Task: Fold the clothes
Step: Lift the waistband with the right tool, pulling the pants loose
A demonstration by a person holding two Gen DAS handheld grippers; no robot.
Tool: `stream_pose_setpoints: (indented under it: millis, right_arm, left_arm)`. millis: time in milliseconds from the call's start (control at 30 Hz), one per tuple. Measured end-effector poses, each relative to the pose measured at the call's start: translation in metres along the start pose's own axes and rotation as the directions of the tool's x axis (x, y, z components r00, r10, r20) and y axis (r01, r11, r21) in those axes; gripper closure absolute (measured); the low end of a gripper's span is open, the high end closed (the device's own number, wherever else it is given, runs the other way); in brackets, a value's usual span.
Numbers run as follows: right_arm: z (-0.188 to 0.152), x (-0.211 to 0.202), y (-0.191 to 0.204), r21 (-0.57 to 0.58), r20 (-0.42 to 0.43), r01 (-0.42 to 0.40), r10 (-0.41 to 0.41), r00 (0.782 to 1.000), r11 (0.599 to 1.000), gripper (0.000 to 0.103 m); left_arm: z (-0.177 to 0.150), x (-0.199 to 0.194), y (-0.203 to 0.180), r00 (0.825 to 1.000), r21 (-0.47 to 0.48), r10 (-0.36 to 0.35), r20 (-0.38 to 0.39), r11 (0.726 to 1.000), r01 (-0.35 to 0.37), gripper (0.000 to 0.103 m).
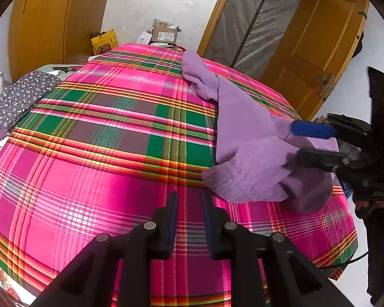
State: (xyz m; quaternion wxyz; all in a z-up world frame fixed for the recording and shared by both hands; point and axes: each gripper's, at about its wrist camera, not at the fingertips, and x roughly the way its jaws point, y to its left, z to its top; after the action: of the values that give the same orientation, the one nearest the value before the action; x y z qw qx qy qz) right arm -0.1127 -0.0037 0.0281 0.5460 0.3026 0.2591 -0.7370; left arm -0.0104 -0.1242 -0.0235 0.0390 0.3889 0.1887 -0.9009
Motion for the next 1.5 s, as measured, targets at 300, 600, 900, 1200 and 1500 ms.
stream_pose_setpoints:
  millis: [300, 600, 900, 1200, 1500]
  right_arm:
    - [-0.001, 0.018, 0.01, -0.062, -0.047, -0.025, 0.022, 0.999, 0.998, 0.097]
    - [0.025, -0.057, -0.018, 0.113, 0.245, 0.122, -0.147, 0.958, 0.986, 0.101]
    - [0.062, -0.105, -0.011, 0.071, 0.385, 0.095, -0.115, 0.915, 0.993, 0.101]
    - [0.03, 0.012, -0.014, -0.014, -0.001, -0.086, 0.086, 0.996, 0.996, 0.064]
    - [0.025, 0.09, -0.049, 0.087, -0.268, -0.369, 0.379, 0.886, 0.925, 0.057]
  left_arm:
    - [0.002, 0.001, 0.014, 1.0, -0.03, 0.017, -0.002, 0.999, -0.017, 0.084]
    - [0.003, 0.004, 0.011, 1.0, -0.023, -0.002, -0.006, 1.0, 0.002, 0.084]
    - [0.006, -0.005, 0.016, 1.0, -0.038, 0.004, 0.018, 0.999, -0.003, 0.084]
    - [0.005, -0.006, 0.02, 1.0, -0.051, 0.006, 0.019, 0.999, -0.005, 0.084]
    - [0.001, -0.013, 0.029, 0.999, -0.076, 0.034, 0.026, 0.997, -0.032, 0.084]
